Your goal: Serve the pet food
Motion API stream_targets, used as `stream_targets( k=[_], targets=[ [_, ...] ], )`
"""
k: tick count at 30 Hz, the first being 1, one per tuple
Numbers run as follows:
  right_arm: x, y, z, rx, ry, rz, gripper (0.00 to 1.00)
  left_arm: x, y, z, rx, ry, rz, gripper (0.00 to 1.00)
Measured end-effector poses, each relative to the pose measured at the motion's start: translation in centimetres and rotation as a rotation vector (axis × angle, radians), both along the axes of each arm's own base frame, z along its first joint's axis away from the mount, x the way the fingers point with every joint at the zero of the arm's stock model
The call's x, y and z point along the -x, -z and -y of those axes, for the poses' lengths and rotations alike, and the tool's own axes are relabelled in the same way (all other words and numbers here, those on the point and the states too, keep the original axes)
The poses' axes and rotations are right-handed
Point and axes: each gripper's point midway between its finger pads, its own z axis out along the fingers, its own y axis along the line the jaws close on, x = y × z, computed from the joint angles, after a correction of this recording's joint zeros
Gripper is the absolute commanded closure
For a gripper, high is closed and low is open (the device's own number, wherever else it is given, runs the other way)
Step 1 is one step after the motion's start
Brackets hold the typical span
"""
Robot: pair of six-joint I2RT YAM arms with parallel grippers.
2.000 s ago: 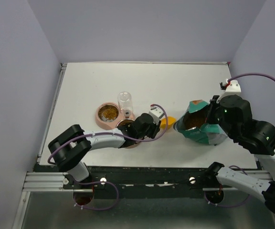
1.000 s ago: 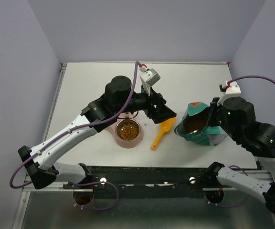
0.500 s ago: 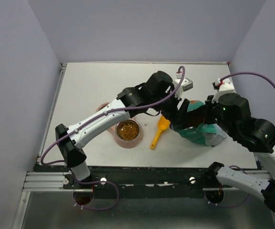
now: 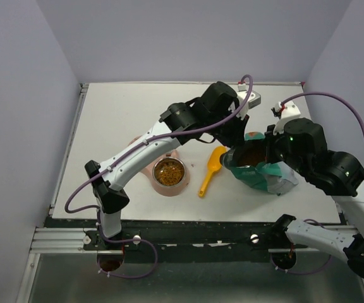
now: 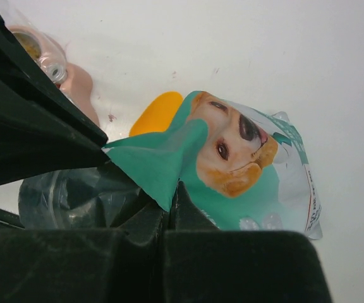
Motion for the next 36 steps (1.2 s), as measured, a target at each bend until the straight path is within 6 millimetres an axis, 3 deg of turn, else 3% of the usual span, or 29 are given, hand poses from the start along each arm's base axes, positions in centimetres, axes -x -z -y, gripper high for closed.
stream_targets(
  k=[1,7,14,15,16,18,21,24,27,34,36],
  targets=[
    [-0.1,0.0,-0.2,0.006,-0.010,-0.005,1.00,-0.1,0.1,0.1,-0.005,0.002,0.001,1.00],
    [-0.5,-0.4,-1.1,0.037,-0.049,-0.032,1.00,-0.8,-0.4,-0.2,-0.013,-0.012,0.027,1.00],
    [-1.1,-1.5,-2.6,0.029,-0.087,-0.056,1.00,-2.9,-3.0,-1.8,0.041,-0.137,0.049,1.00],
    [-1.1,-1.6,-2.9,0.019,-0.093,-0.062,1.00,-3.1,-3.6,-1.8,0.064,-0.152,0.053,0.97],
    [-1.1,-1.7,-3.1,0.009,-0.098,-0.068,1.00,-3.2,-4.2,-1.7,0.086,-0.160,0.058,0.79],
    [-1.0,-1.8,-3.6,-0.008,-0.107,-0.081,1.00,-3.4,-5.5,-1.3,0.140,-0.169,0.069,0.60],
    [-0.9,-2.0,-3.8,-0.032,-0.102,-0.088,1.00,-3.3,-6.1,-0.9,0.168,-0.170,0.067,0.40],
    [-0.8,-2.2,-3.9,-0.046,-0.094,-0.094,1.00,-2.7,-5.4,-1.0,0.152,-0.147,0.059,0.24],
    [-0.6,-2.1,-3.8,-0.051,-0.084,-0.103,1.00,-1.7,-4.5,-2.0,0.115,-0.128,0.056,0.18],
    [-0.9,-2.1,-3.8,-0.078,-0.035,-0.125,1.00,0.9,-6.5,-6.0,0.093,-0.102,0.106,0.19],
    [-0.9,-2.1,-3.9,-0.096,-0.020,-0.133,1.00,1.7,-6.1,-7.3,0.076,-0.096,0.108,0.21]
  ],
)
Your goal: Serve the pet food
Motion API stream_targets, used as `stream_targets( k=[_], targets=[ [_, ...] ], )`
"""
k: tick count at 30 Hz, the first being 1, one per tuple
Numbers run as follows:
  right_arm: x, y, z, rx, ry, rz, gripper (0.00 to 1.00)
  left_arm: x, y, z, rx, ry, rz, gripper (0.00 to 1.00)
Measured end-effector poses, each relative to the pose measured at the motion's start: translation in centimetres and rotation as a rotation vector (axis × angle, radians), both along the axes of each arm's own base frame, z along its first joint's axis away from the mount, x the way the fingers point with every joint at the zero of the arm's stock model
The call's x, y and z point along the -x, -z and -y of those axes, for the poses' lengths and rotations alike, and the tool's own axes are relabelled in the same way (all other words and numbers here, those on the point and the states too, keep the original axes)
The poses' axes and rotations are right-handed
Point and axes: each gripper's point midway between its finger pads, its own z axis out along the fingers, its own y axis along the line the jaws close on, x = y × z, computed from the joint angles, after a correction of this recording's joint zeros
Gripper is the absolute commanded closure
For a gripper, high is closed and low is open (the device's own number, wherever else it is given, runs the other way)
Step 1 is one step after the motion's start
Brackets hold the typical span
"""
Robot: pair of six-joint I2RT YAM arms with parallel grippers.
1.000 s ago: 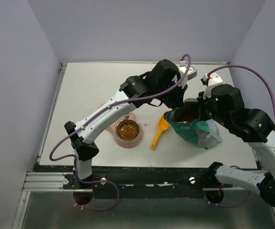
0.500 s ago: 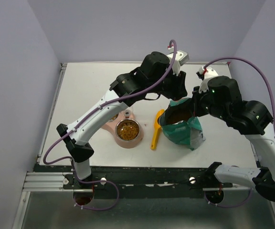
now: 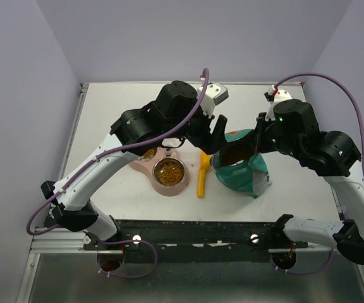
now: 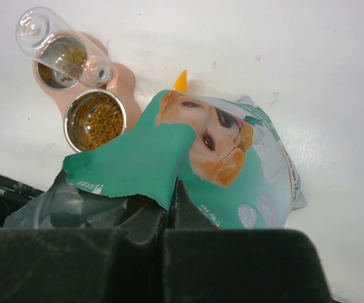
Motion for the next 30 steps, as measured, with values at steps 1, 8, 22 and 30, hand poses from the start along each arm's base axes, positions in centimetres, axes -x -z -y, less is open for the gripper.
stream_targets(
  k=[1,8,22,30],
  targets=[
    [0.0,0.0,0.0,-0.008,0.008,-0.003,1.00,0.4,0.5,-0.5,-0.014,0.003,-0.004,0.22],
    [0.6,-0.1,0.5,-0.056,0.051,-0.011,1.00,-0.4,4.8,0.5,-0.136,0.013,-0.069,0.27],
    [1.0,-0.1,1.5,0.035,0.082,-0.090,0.71,-0.7,6.3,3.6,-0.208,-0.024,-0.150,1.00],
    [1.3,-1.7,0.2,-0.085,0.101,-0.110,0.39,-2.5,5.3,4.2,-0.145,-0.140,-0.155,1.00]
  ],
)
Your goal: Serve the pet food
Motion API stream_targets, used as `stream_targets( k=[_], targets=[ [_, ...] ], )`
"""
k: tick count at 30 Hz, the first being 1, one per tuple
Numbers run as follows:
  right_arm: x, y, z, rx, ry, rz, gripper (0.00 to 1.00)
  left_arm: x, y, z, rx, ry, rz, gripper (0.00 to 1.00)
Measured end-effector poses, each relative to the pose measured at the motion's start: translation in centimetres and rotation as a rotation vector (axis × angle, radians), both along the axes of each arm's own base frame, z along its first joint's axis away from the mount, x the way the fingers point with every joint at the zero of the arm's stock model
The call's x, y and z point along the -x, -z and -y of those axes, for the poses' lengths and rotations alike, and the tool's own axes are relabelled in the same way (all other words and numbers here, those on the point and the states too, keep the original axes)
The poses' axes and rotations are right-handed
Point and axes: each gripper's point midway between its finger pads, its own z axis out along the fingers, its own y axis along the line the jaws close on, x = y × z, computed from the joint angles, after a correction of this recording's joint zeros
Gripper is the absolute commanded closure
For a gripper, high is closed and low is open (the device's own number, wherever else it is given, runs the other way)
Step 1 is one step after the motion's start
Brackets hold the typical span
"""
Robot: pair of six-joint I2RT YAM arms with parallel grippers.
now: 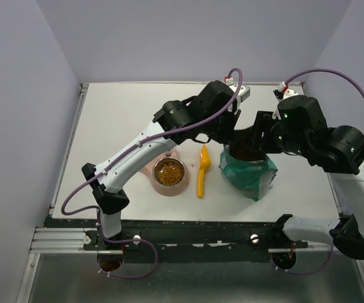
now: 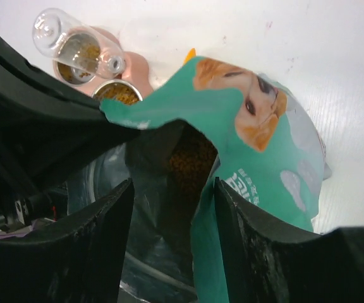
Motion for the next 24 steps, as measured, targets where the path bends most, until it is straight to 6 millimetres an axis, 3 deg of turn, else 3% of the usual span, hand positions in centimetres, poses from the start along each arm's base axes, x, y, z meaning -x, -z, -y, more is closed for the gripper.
stream_targets(
  k=[7,14,16,19,22,24],
  targets=[
    [1.1,1.7,0.9,0.003,0.012,-0.028,0.40,-3.0,-0.7,0.7,0.044,-0.113,0.063,1.00],
    [1.0,1.3,2.9,0.017,0.091,0.026,0.33,-5.1,-1.5,1.8,0.074,-0.136,0.156,1.00],
    [1.0,0.8,3.7,0.021,0.123,0.053,0.40,-5.6,-1.6,1.9,0.071,-0.135,0.178,1.00],
    [1.2,0.5,4.5,0.036,0.128,0.083,0.61,-6.4,-1.6,2.3,0.086,-0.133,0.208,1.00],
    [1.9,1.3,5.0,0.062,0.090,0.085,0.74,-7.1,-1.9,2.3,0.100,-0.140,0.225,1.00],
    [2.4,1.4,5.1,0.054,0.061,0.098,0.91,-7.1,-2.0,2.5,0.105,-0.141,0.229,1.00]
  ],
)
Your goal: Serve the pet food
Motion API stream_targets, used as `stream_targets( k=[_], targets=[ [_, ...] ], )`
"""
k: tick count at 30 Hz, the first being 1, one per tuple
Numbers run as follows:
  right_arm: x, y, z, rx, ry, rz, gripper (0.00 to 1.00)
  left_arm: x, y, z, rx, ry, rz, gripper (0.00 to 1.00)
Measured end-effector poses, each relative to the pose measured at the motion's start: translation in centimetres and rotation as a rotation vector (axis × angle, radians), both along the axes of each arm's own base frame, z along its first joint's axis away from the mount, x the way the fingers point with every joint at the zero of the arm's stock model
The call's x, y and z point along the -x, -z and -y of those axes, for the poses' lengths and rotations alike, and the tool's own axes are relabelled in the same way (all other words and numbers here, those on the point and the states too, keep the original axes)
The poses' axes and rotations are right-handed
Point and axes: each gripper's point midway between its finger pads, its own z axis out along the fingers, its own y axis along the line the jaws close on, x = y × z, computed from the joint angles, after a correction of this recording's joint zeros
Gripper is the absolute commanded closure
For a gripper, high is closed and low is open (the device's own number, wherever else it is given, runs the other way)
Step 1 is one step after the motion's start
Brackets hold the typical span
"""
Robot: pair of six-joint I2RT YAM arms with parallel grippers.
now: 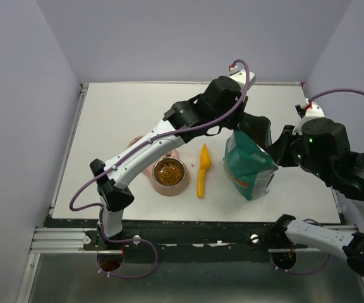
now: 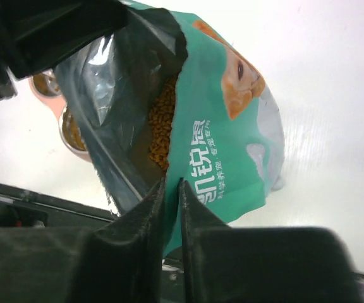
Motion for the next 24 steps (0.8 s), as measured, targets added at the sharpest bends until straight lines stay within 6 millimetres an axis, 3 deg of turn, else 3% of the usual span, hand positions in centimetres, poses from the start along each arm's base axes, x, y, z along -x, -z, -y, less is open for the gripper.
stream_targets(
  k=[2,6,7,9,11,12,16,19,21,24],
  targets=[
    [0.3,-0.4,0.2,-0.006,-0.025,0.029,1.00,-0.1,-0.1,0.4,0.008,-0.001,0.009,1.00],
    [0.8,-0.8,0.7,0.001,-0.046,0.058,0.99,-0.8,-0.4,1.4,0.029,-0.013,0.042,1.00],
    [0.8,-0.8,0.7,0.003,-0.049,0.059,0.89,-1.0,-0.5,1.6,0.031,-0.017,0.049,1.00],
    [0.9,-0.8,0.6,0.004,-0.061,0.064,0.46,-1.3,-0.6,2.0,0.038,-0.016,0.068,1.00],
    [0.9,-1.1,0.5,-0.004,-0.068,0.075,0.26,-1.7,-0.7,2.3,0.037,-0.014,0.089,1.00],
    [0.9,-1.4,0.6,-0.005,-0.069,0.084,0.21,-1.8,-0.6,2.3,0.036,-0.015,0.095,1.00],
    [0.3,-4.2,1.2,-0.025,-0.032,0.158,0.18,-2.4,-0.8,2.4,0.035,-0.020,0.121,1.00],
    [-0.6,-5.7,0.4,-0.031,-0.052,0.207,0.13,-2.5,-0.9,2.3,0.022,-0.032,0.139,1.00],
    [-0.9,-5.5,-0.7,-0.016,-0.108,0.201,0.13,-2.6,-0.9,2.2,0.015,-0.047,0.147,1.00],
    [-1.5,-3.7,-2.2,0.044,-0.185,0.152,0.15,-2.9,-0.9,1.9,0.007,-0.071,0.158,1.00]
  ],
)
